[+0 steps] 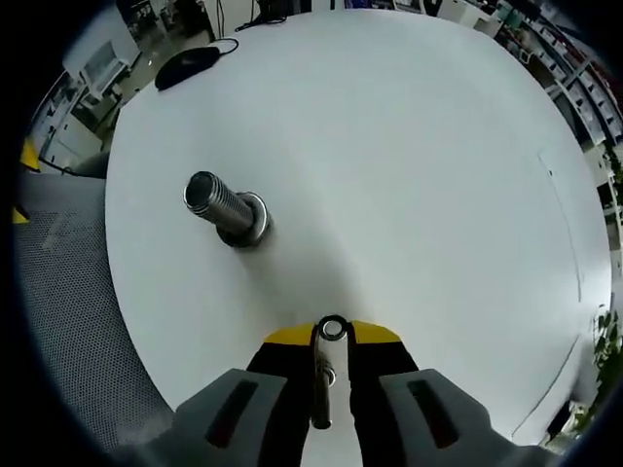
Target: Place the washer onto the threaded stud by aligning its center hole with the stud, sliding it down to the base, and recovering from edge contact or off-axis alignment until the washer reaches the visible bottom stop.
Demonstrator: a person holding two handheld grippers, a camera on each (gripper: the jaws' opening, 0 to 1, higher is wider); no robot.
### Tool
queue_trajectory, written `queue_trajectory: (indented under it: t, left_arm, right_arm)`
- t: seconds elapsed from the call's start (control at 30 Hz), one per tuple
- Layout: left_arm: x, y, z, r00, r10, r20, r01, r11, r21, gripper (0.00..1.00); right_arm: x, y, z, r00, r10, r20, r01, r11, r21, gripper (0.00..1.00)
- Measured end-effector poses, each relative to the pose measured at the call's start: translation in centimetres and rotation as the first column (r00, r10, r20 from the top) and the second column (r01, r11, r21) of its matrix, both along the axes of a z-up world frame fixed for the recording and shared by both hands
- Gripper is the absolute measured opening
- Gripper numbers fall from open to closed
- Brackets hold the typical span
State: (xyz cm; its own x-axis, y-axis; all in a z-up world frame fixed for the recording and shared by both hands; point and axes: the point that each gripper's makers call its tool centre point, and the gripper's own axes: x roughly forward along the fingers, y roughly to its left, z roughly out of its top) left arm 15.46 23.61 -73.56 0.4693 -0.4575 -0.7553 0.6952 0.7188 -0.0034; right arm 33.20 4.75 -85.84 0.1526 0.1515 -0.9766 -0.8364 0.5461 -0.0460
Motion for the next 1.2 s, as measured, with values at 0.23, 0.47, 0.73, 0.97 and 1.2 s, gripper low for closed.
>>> queue_trajectory:
  t: [0.23,0.47,0.73,0.97,1.2]
  left_arm:
    - [0.0,-0.1,0.1,1.0,-0.003,0.002,0.003,1.0,-0.002,0.22]
    - [0.0,-0.1,0.1,1.0,-0.009,0.006,0.009,1.0,0.004,0.22]
    - [0.0,-0.2,0.1,1.0,-0.012,0.01,0.012,1.0,0.002,0.22]
    - [0.1,-0.1,0.2,1.0,-0.007,0.009,0.007,1.0,-0.005,0.22]
    - [0.0,-0.2,0.1,1.0,-0.017,0.007,0.018,1.0,-0.002,0.22]
  right_arm:
    - [0.7,-0.5,1.9,0.999,-0.036,0.03,0.035,0.999,0.027,0.14]
    - [0.9,-1.3,3.6,0.998,-0.034,0.057,0.033,0.999,0.028,0.14]
    - [0.3,-1.9,5.5,0.997,-0.033,0.071,0.029,0.998,0.051,0.14]
    - [-1.5,-2.2,5.6,0.999,-0.002,0.044,-0.001,0.998,0.061,0.14]
    - [-2.4,-2.3,5.6,0.999,0.011,0.037,-0.014,0.998,0.066,0.14]
